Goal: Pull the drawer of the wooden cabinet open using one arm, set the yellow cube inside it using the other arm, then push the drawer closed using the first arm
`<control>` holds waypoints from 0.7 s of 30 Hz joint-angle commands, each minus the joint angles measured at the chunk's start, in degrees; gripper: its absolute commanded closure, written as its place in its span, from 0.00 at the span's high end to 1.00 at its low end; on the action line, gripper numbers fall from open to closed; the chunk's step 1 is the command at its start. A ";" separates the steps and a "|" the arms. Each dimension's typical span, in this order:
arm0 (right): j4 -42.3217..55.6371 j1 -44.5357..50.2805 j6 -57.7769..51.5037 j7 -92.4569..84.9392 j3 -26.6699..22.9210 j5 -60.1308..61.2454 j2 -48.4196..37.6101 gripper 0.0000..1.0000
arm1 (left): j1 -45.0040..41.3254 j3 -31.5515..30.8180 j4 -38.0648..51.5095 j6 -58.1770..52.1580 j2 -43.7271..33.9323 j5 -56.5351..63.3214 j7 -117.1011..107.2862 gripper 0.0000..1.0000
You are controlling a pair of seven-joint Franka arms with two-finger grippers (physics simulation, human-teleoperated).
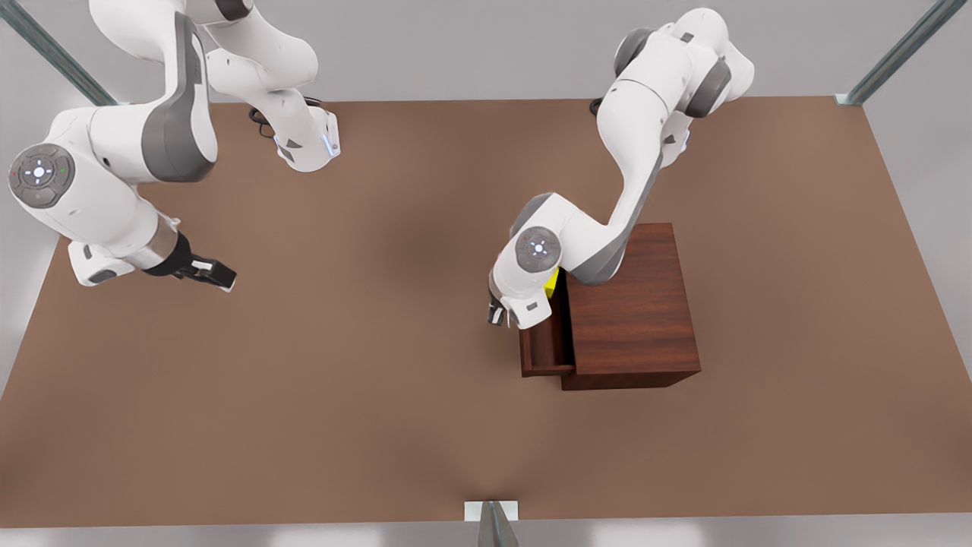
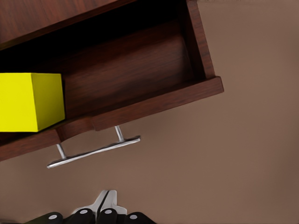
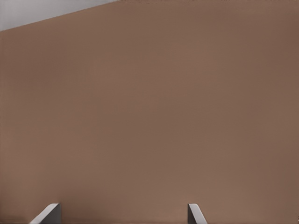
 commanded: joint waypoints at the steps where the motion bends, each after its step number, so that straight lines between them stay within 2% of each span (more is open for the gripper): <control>1: 0.25 -0.06 0.01 -15.03 -0.02 0.10 -0.04 1.00 | -0.23 -0.01 0.02 2.77 0.82 0.59 -41.73 0.21; 5: 0.25 0.03 0.01 -14.95 -0.02 -0.07 0.05 1.00 | -1.55 -0.18 -1.56 2.77 2.06 3.94 -37.07 0.21; 9: 0.25 0.03 0.01 -14.59 0.15 0.10 0.05 1.00 | -1.99 -0.18 -3.23 2.06 2.15 3.85 -24.51 0.21; 21: 0.25 0.03 0.01 -14.59 0.24 0.10 0.05 1.00 | -1.38 -0.01 -3.59 -3.74 2.15 4.20 -10.70 0.21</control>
